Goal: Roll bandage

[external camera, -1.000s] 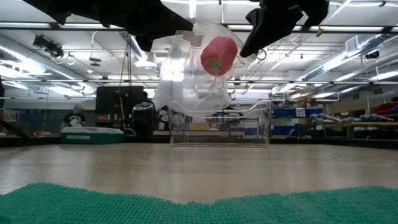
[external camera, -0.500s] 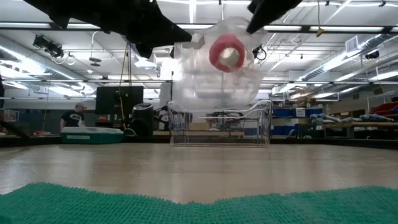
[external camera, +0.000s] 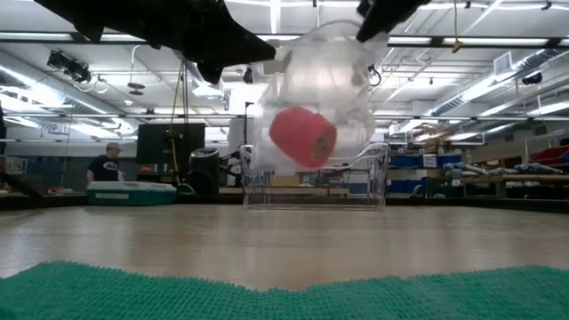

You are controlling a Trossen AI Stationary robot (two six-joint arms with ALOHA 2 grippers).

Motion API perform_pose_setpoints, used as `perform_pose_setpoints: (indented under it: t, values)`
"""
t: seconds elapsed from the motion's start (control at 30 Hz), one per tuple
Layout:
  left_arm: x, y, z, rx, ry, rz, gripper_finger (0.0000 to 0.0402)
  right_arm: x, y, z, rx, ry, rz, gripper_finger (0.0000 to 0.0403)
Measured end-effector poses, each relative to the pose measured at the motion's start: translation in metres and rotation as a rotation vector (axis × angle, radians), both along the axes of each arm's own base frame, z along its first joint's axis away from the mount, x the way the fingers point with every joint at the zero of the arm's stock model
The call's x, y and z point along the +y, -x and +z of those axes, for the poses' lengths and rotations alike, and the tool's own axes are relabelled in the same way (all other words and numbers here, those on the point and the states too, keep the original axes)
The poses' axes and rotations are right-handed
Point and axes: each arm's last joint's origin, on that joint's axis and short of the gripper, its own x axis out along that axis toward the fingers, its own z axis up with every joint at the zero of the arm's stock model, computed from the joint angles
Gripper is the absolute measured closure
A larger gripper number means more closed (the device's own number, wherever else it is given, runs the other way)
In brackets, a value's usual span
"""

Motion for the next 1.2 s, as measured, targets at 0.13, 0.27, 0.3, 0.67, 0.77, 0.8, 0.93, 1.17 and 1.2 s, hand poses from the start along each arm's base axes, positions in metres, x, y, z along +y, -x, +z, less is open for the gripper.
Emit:
perform_pose_setpoints:
  t: [0.13, 0.27, 0.3, 0.67, 0.77, 0.8, 0.93, 1.17, 1.2]
  values:
    - [0.001, 0.0, -0.001, 0.014, 0.002, -0.002, 0.0396, -0.006, -0.004, 0.001, -0.013, 0.026, -0.006, 0.0403]
    - [0.001, 0.0, -0.001, 0.013, 0.002, -0.008, 0.0396, -0.01, -0.003, -0.002, 0.025, -0.046, 0.004, 0.0403]
    - [0.002, 0.0, -0.001, 0.014, 0.002, -0.009, 0.0396, -0.01, -0.004, -0.001, 0.017, -0.048, 0.005, 0.0403]
    - [0.002, 0.001, -0.006, 0.069, -0.005, -0.017, 0.0396, -0.014, 0.003, 0.014, -0.004, -0.022, -0.135, 0.0329]
    - [0.002, 0.001, -0.006, 0.067, -0.005, -0.017, 0.0396, -0.013, -0.004, 0.024, -0.096, -0.017, -0.1, 0.0306]
    - [0.002, 0.001, -0.006, 0.067, -0.005, -0.017, 0.0396, -0.012, -0.007, 0.026, -0.137, -0.012, -0.085, 0.03]
    - [0.002, 0.001, -0.006, 0.067, -0.005, -0.016, 0.0396, -0.008, -0.025, 0.024, -0.235, 0.025, -0.028, 0.0283]
    - [0.002, 0.001, -0.005, 0.058, 0.003, -0.015, 0.0396, -0.005, -0.052, -0.005, -0.206, 0.123, 0.024, 0.0275]
    - [0.002, 0.001, -0.005, 0.057, 0.004, -0.015, 0.0396, -0.005, -0.054, -0.008, -0.203, 0.134, 0.025, 0.0275]
